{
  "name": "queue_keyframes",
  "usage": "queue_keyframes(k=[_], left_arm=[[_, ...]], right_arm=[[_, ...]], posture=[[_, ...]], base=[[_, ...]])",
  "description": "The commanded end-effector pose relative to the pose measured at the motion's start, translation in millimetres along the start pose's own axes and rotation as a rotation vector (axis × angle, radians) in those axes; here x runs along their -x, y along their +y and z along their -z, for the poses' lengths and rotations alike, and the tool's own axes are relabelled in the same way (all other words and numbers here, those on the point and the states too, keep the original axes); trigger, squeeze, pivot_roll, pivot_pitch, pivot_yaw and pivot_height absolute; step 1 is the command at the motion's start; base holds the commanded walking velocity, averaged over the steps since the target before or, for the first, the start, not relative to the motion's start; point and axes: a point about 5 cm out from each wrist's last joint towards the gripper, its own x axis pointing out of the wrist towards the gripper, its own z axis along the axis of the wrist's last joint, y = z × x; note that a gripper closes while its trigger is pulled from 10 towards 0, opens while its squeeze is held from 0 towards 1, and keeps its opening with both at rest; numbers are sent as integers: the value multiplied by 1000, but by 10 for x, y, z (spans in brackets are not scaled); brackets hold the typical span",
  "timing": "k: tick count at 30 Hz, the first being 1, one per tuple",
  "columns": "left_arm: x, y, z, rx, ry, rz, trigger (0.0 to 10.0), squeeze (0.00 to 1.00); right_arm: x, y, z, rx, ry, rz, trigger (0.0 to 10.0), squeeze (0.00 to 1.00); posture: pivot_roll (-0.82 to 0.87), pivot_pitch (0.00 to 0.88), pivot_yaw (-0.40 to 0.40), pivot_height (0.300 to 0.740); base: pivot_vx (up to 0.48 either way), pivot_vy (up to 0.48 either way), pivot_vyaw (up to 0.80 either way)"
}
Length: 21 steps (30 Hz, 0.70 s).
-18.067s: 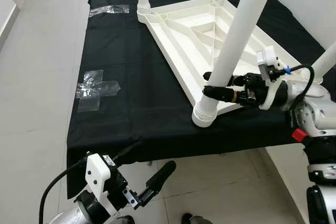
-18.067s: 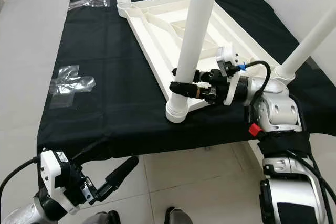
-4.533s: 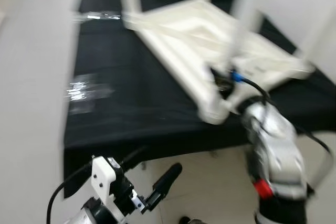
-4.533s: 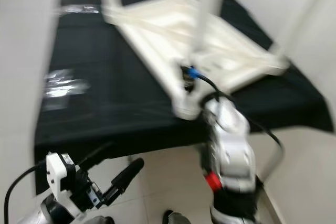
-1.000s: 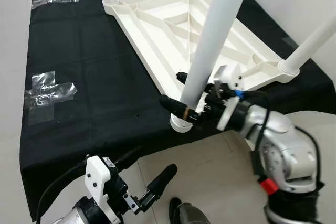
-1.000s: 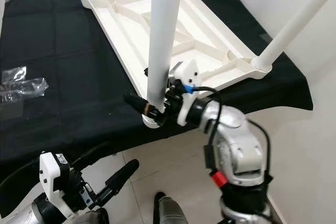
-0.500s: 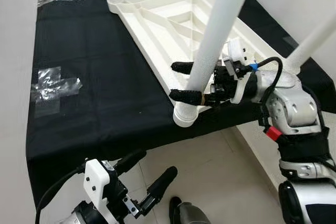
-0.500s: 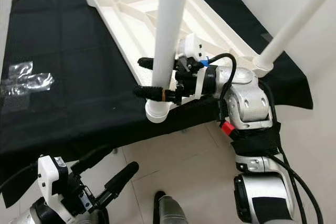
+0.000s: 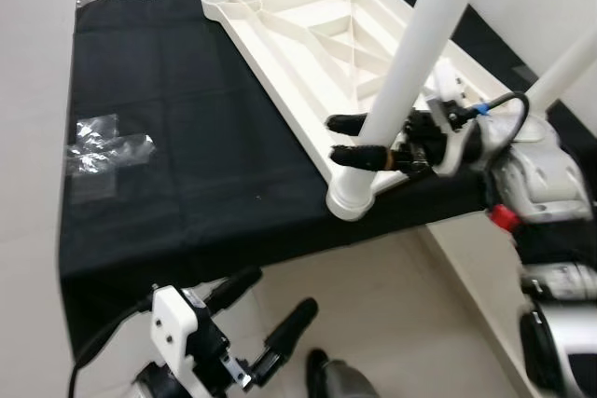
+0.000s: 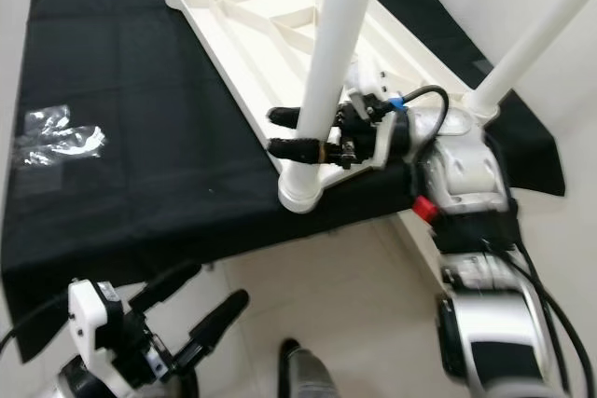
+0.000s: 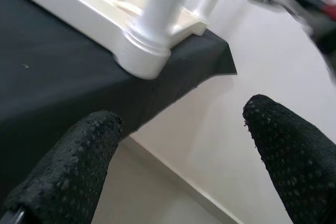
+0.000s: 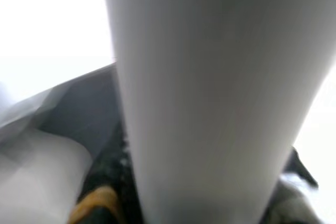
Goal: Building children table
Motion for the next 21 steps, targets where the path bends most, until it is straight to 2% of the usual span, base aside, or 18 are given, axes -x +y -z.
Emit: queue_keyframes(k=[1,2,3,4,5,6,7,8,9,11,13,14,16,17,18,21], left_arm=[[3,-20,24,15,5,16,10000,0],[4,-14,25,15,6,15,10000,0],[4,-14,25,15,6,15,10000,0],[-8,-8,17,14,4,16,10000,0],[-11,-2,17,14,5,17,10000,0],[-11,-2,17,14,5,17,10000,0],[-20,4,20,17,6,22,10000,0],[-20,4,20,17,6,22,10000,0],[-31,5,27,21,8,33,10000,0],[-49,4,39,28,11,54,10000,0],[-54,3,43,28,11,59,10000,0],[-58,7,44,26,7,53,10000,0],[-59,12,44,23,2,43,10000,0],[-64,19,46,17,-6,26,10000,0],[-64,19,46,14,-7,23,10000,0],[-65,19,46,13,-8,22,10000,0]], right_arm=[[330,-157,646,-51,412,736,0,0],[520,-131,738,-24,509,1029,0,0],[520,-131,738,-24,509,1029,0,0],[533,286,894,-105,548,858,0,0],[448,618,907,-171,512,636,0,0],[448,618,907,-171,512,636,0,0],[365,809,870,-221,471,465,0,0],[365,809,870,-221,471,465,0,0],[304,846,816,-229,430,386,0,0],[225,716,756,-194,403,358,0,0],[220,704,736,-191,406,364,0,0],[187,667,696,-179,399,359,10000,0],[138,620,624,-162,363,332,10000,0],[65,568,484,-131,298,352,10000,20],[59,547,427,-124,266,361,10000,1000],[40,539,376,-149,228,324,10000,1000]], posture=[[54,293,-110,740],[54,293,-110,740],[54,293,-110,740],[69,300,-89,740],[40,300,-66,740],[40,300,-66,740],[30,288,-64,740],[30,288,-64,740],[34,284,-68,740],[31,276,-73,740],[29,274,-75,740],[31,268,-82,740],[32,268,-83,740],[39,264,-85,740],[39,264,-85,740],[39,264,-85,740]], base=[[0,0,0],[0,0,0],[0,0,0],[0,0,0],[0,0,0],[0,0,0],[0,0,0],[0,0,0],[0,0,0],[0,0,0],[0,0,0],[0,0,0],[0,0,0],[0,0,0],[0,0,0],[0,0,0]])
